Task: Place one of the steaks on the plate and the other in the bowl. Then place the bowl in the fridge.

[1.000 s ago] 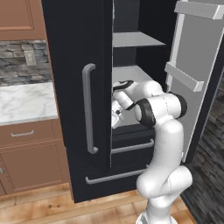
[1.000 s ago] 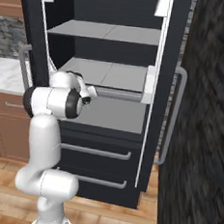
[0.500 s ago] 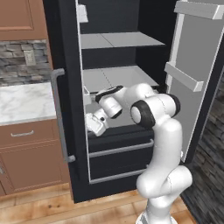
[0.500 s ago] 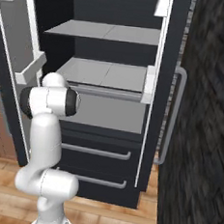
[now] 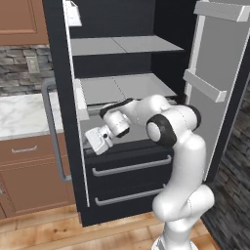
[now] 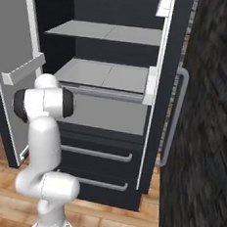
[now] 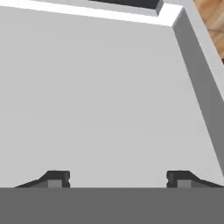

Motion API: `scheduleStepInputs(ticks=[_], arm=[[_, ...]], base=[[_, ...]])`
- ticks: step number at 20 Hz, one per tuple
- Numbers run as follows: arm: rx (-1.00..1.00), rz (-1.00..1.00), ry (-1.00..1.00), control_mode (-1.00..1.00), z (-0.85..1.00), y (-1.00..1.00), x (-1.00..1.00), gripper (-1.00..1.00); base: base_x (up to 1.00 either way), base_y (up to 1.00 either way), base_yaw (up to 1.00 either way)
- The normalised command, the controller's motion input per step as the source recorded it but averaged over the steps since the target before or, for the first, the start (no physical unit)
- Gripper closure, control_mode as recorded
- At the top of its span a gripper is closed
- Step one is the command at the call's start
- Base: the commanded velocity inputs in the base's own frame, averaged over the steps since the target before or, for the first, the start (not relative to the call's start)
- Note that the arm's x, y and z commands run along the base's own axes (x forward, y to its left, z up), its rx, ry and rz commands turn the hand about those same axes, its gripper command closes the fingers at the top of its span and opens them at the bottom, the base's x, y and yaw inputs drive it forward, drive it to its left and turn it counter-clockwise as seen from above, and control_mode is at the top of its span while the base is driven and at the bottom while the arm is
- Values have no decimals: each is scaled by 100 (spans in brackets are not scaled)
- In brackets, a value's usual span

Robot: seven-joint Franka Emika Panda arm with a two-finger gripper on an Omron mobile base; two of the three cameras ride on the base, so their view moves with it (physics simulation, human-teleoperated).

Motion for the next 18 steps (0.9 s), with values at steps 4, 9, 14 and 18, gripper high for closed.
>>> scheduleStepInputs(ticks=[4, 9, 14, 18], arm=[[-12, 0, -20, -100, 0, -97, 0, -100], [-34, 16, -35, -100, -2, -100, -5, -100], [-56, 35, -14, -100, 1, -100, -4, -100], [-16, 21, -11, -100, 90, -39, -34, -100]], base=[[0, 0, 0], [0, 0, 0], [0, 0, 0], [0, 0, 0]])
